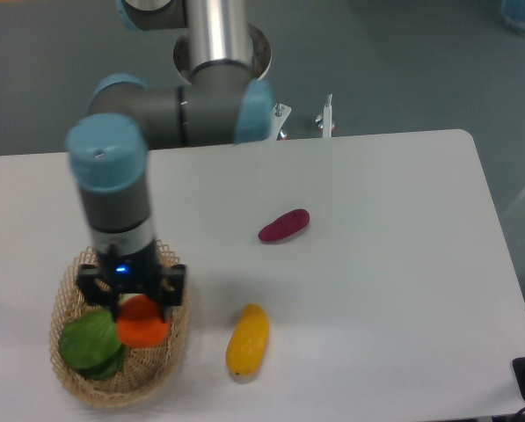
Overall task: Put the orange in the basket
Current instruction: 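Move the gripper over the basket and lower the orange inside, then open the gripper to release the orange beside the bok choy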
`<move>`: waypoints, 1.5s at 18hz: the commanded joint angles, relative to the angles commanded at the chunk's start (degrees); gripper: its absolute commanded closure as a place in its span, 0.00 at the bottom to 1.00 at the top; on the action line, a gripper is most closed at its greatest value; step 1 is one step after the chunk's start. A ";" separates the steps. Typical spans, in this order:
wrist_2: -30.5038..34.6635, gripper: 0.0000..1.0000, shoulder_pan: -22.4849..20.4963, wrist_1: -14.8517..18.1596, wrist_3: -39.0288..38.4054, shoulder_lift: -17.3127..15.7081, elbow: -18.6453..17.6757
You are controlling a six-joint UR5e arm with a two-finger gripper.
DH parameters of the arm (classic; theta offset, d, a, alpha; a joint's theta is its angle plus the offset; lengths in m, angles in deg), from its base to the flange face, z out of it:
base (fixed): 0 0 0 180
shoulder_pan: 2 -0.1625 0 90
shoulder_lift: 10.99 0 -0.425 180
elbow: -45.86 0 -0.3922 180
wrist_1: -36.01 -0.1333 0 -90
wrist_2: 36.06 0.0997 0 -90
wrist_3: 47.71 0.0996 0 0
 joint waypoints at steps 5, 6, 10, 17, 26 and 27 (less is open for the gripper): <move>3.08 0.35 0.27 -4.83 -2.88 5.53 1.13; 3.43 0.35 0.27 -5.71 -4.72 6.06 1.22; 3.44 0.34 0.35 -6.51 -7.64 6.94 1.49; 2.21 0.31 0.44 -6.51 -8.87 10.46 3.77; 1.41 0.06 0.44 -6.42 -8.52 10.81 3.95; 1.50 0.03 0.44 -6.42 -8.43 10.73 3.95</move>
